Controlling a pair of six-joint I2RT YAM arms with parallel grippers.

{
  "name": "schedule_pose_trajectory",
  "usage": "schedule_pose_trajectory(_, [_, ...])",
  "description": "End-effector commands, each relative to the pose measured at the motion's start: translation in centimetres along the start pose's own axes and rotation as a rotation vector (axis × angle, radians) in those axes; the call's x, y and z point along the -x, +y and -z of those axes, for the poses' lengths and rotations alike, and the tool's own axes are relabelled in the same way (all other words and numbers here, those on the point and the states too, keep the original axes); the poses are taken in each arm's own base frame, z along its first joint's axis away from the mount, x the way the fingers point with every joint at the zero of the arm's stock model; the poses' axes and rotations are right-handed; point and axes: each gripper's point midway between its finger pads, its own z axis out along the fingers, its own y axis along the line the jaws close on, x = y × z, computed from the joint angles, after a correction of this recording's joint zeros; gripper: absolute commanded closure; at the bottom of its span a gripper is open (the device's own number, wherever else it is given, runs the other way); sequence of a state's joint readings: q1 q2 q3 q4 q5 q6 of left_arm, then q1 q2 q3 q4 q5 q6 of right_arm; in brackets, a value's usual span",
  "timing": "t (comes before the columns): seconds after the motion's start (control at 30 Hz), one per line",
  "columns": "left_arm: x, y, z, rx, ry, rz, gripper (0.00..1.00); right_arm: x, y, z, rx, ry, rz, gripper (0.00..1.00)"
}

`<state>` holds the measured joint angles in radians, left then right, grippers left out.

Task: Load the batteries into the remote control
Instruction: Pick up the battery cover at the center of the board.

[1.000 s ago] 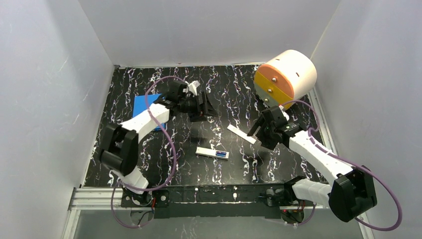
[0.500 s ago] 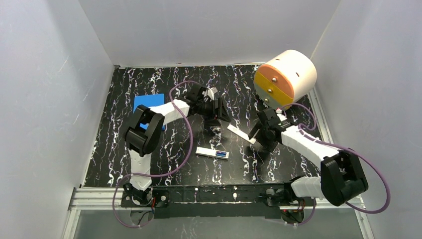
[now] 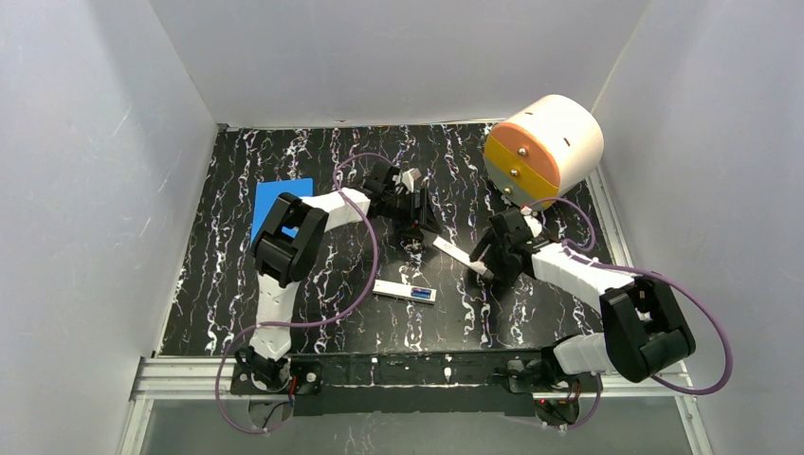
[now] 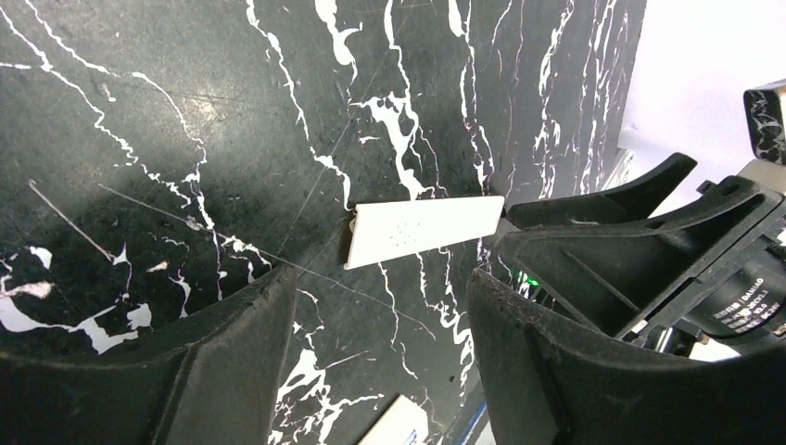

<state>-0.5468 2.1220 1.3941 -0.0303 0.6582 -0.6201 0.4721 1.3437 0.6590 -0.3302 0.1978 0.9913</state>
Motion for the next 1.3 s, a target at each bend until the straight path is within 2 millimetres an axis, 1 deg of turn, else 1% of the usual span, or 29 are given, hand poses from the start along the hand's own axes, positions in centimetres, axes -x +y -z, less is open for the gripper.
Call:
schedule_pose_trajectory(0.0, [0.2, -0.2, -0.6, -0.008, 0.009, -0.046, 0.35, -0.6, -0.1, -1.1, 0.034, 0.023, -0.022, 0.23])
schedule_pose_trajectory(0.23, [-0.7, -0.1, -1.8, -0.057, 0.056, -0.011, 0.35, -1.0, -0.3, -1.7, 0.062, 0.045, -0.035, 0.23])
schedule_pose_trajectory(0.3, [-0.6, -0.6, -2.1, -0.093, 0.061, -0.013, 0.35, -1.1, -0.3, -1.7, 0.069, 0.049, -0.029, 0.23])
schedule_pose_trajectory(0.4, [-1.1, -1.3, -2.2, -0.127, 0.092, 0.012, 0.35, -1.0, 0.1, -1.8, 0.09, 0.053, -0.022, 0.23])
schedule_pose_trajectory(0.57, [-2.7, -2.1, -1.5, -0.151, 0.127, 0.067, 0.36, -1.1, 1.4, -1.6, 0.152, 0.068, -0.007, 0.24])
schedule_pose_trajectory(0.63, [-3.1, -2.4, -1.1, -0.153, 0.129, 0.08, 0.37, -1.1, 1.8, -1.5, 0.172, 0.072, -0.001, 0.24])
schedule_pose_trajectory(0.87, [-2.9, -4.1, 0.3, -0.172, 0.106, 0.091, 0.42, -0.9, 2.3, -1.1, 0.199, 0.064, 0.014, 0.24])
schedule_pose_trajectory(0.9, [-2.8, -4.4, 0.5, -0.179, 0.105, 0.096, 0.43, -1.3, 2.6, -0.9, 0.217, 0.084, 0.017, 0.24])
schedule_pose_trajectory(1.1, [-2.7, -5.4, 1.1, -0.187, 0.099, 0.159, 0.54, -2.1, 2.1, -1.1, 0.216, 0.113, 0.029, 0.26])
schedule_pose_trajectory(1.27, [-3.0, -5.8, 1.8, -0.201, 0.08, 0.183, 0.56, -3.3, 1.4, -1.3, 0.207, 0.16, 0.056, 0.29])
